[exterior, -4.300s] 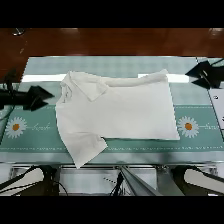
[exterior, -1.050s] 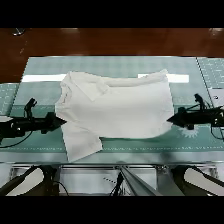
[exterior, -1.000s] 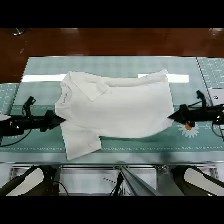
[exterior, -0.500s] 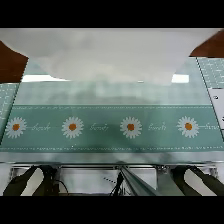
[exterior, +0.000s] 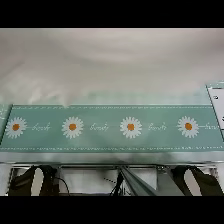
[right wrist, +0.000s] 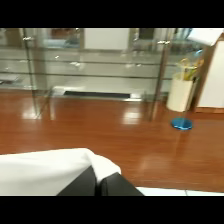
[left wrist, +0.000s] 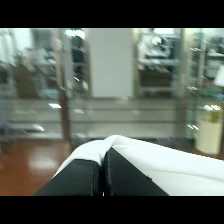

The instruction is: Fold the shirts.

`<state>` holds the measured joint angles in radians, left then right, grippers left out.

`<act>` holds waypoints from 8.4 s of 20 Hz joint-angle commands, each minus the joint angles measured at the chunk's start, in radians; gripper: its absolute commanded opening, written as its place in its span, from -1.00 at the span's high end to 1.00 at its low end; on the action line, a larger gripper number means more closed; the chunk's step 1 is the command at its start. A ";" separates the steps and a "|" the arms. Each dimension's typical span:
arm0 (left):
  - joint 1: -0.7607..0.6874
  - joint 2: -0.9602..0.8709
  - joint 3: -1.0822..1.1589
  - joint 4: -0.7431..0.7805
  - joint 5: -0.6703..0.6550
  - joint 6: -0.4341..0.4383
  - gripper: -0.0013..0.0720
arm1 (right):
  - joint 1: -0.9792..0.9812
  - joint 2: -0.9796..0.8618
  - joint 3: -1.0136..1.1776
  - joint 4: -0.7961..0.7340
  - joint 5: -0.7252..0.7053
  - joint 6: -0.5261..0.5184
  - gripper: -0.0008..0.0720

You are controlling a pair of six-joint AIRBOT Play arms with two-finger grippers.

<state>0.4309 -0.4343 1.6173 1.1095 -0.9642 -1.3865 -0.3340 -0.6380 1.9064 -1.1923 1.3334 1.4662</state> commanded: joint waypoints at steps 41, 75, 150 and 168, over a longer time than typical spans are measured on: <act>-0.306 -1.126 -0.313 -0.189 0.006 0.039 0.89 | 0.066 -1.366 0.041 0.289 -0.083 -0.029 0.91; 0.114 -0.457 -1.269 -0.210 -0.276 0.124 -0.96 | -0.035 -0.505 -1.245 0.485 -0.311 -0.257 -0.73; -0.048 -1.127 -0.242 -0.076 -0.333 0.037 -0.95 | -0.200 -1.308 -0.188 0.404 0.039 -0.059 -0.73; -0.464 -0.702 -0.679 -0.168 0.204 0.038 -0.58 | 0.064 -1.420 -0.227 0.479 0.083 -0.161 0.89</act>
<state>0.0132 -1.1355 0.9417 0.9421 -0.7933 -1.3499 -0.3050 -2.0609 1.6718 -0.7452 1.3659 1.3128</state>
